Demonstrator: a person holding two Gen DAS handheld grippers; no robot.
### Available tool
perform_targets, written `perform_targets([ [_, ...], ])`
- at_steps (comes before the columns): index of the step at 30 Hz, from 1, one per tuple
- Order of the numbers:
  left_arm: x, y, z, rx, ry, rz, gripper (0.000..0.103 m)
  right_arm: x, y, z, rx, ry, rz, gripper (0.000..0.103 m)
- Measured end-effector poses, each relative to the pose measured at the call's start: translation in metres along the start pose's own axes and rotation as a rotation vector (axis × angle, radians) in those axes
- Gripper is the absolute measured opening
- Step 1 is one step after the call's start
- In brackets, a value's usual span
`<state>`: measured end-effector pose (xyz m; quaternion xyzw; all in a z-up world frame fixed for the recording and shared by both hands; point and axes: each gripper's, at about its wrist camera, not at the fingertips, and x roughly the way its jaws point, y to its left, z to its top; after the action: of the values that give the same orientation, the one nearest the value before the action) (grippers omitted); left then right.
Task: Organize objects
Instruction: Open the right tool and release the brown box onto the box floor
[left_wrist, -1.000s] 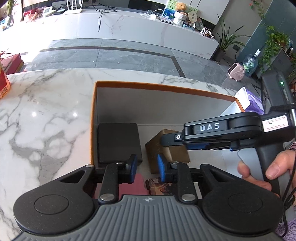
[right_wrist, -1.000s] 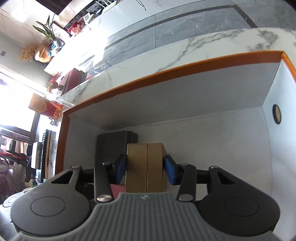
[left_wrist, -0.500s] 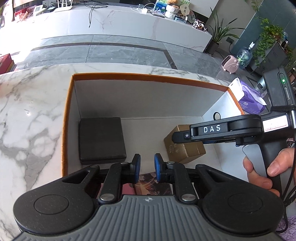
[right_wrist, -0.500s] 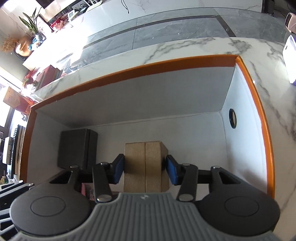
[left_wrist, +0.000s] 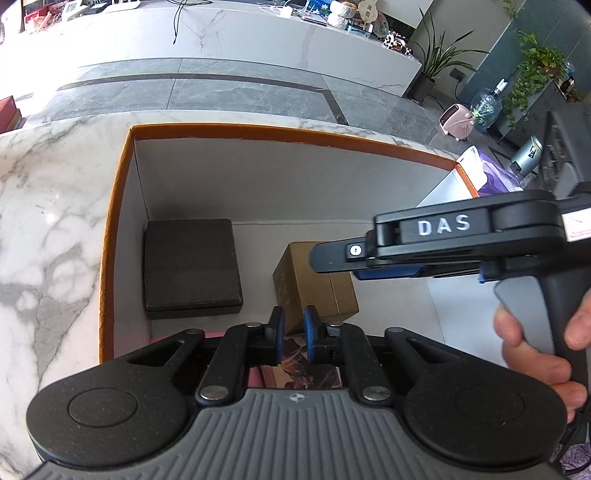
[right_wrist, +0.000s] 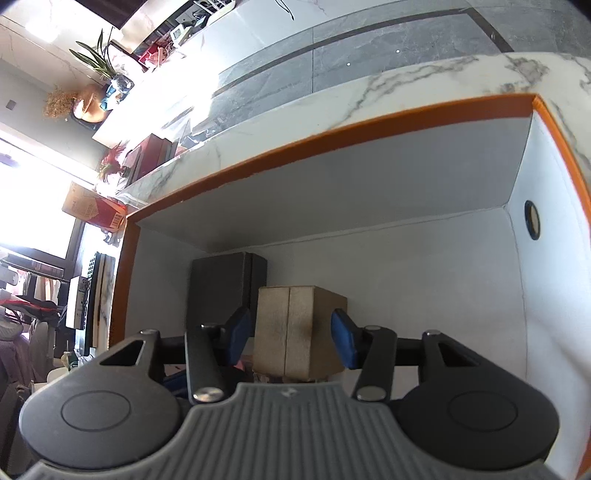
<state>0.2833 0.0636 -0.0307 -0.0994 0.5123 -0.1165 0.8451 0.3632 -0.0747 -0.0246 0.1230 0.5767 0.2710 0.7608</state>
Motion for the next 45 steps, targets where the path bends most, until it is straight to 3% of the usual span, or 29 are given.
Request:
perform_targets([
  [1, 0.001, 0.0, 0.001, -0.005, -0.004, -0.003, 0.011, -0.003, 0.001, 0.0, -0.013, -0.01, -0.016, 0.047],
  [2, 0.001, 0.0, 0.001, -0.012, -0.007, -0.005, 0.009, -0.006, 0.002, -0.001, -0.024, -0.019, -0.029, 0.035],
  [4, 0.003, 0.001, 0.003, -0.026, -0.012, -0.017, 0.008, -0.01, 0.002, -0.003, -0.04, -0.018, -0.04, 0.025],
  [7, 0.007, 0.002, 0.005, -0.056, -0.017, -0.037, 0.005, -0.013, 0.001, -0.007, -0.06, -0.013, -0.035, 0.022],
  [10, 0.01, 0.002, 0.007, -0.075, -0.021, -0.057, 0.003, -0.006, -0.002, -0.01, -0.078, 0.0, -0.063, 0.011],
  [13, 0.011, -0.002, 0.008, -0.083, -0.016, -0.095, 0.002, -0.007, -0.005, -0.012, -0.077, -0.014, -0.056, 0.009],
  [17, 0.015, -0.016, 0.011, -0.07, -0.014, -0.14, 0.001, -0.011, -0.002, -0.015, -0.112, -0.037, -0.116, 0.001],
  [20, 0.021, -0.028, 0.014, -0.06, -0.006, -0.156, 0.0, -0.011, -0.004, -0.017, -0.148, -0.046, -0.196, 0.0],
  [25, 0.032, -0.031, 0.011, -0.065, 0.016, -0.145, 0.0, 0.0, -0.02, -0.018, -0.139, 0.003, -0.233, 0.0],
  [32, 0.012, -0.022, 0.012, -0.035, -0.027, -0.071, 0.0, 0.008, -0.012, -0.014, -0.193, 0.011, -0.291, 0.004],
  [38, -0.009, -0.013, 0.014, -0.014, -0.075, -0.006, 0.0, 0.022, 0.007, -0.005, -0.278, 0.026, -0.296, 0.005],
  [45, -0.017, -0.005, 0.013, -0.019, -0.092, 0.017, 0.0, 0.033, 0.018, -0.009, -0.273, 0.059, -0.222, 0.004],
])
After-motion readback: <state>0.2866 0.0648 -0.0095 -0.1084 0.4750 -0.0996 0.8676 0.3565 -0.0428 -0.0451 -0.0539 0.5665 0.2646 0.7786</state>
